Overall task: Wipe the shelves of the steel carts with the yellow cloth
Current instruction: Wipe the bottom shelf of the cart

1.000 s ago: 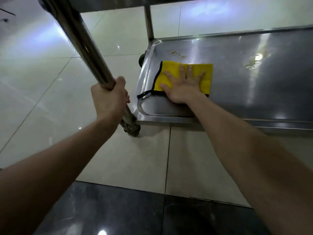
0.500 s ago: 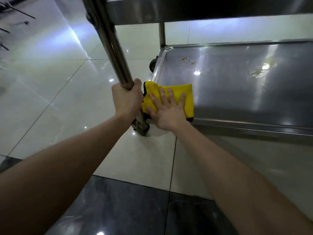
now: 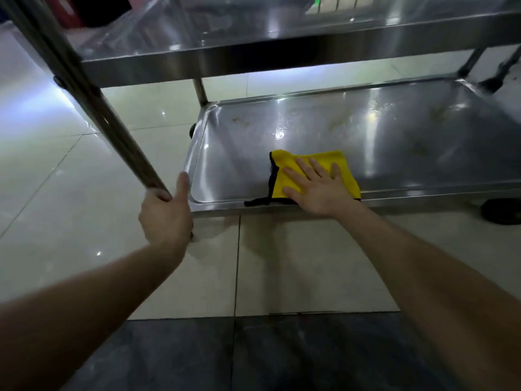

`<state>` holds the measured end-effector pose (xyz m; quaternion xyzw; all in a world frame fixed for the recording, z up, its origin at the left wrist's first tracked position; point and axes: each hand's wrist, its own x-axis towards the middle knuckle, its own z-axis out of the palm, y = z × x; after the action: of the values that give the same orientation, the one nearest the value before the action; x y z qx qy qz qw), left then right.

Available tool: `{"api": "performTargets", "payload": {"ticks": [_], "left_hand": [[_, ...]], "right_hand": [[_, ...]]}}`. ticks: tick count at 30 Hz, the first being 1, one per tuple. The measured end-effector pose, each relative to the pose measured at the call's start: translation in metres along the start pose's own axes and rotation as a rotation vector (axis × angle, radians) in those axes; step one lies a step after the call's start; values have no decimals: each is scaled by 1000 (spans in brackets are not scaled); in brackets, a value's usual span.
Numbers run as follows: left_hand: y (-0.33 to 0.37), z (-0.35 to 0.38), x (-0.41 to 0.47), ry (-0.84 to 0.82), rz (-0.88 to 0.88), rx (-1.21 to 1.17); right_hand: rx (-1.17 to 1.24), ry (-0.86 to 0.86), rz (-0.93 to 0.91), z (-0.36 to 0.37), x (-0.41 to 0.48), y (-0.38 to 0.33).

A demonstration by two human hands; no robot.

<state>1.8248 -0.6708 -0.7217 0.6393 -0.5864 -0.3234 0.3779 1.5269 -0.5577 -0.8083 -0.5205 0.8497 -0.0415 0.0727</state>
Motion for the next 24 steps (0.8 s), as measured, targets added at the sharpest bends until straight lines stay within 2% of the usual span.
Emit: {"api": "performTargets", "payload": {"ticks": [4, 6, 8, 10, 12, 18, 24], "left_hand": [[4, 42, -35, -418, 433, 316], [25, 60, -23, -608, 578, 558], [41, 71, -2, -713, 659, 796], [46, 78, 21, -745, 720, 974], [42, 79, 39, -790, 702, 1030], [31, 81, 46, -774, 712, 1034], [28, 81, 47, -752, 683, 947]], "right_hand": [[0, 10, -2, 2, 2, -6], [11, 7, 3, 2, 3, -7], [20, 3, 2, 2, 5, -5], [23, 0, -1, 3, 8, -4], [29, 0, 0, 4, 17, -3], [-1, -49, 2, -10, 96, -12], [0, -90, 25, -21, 153, -71]]}}
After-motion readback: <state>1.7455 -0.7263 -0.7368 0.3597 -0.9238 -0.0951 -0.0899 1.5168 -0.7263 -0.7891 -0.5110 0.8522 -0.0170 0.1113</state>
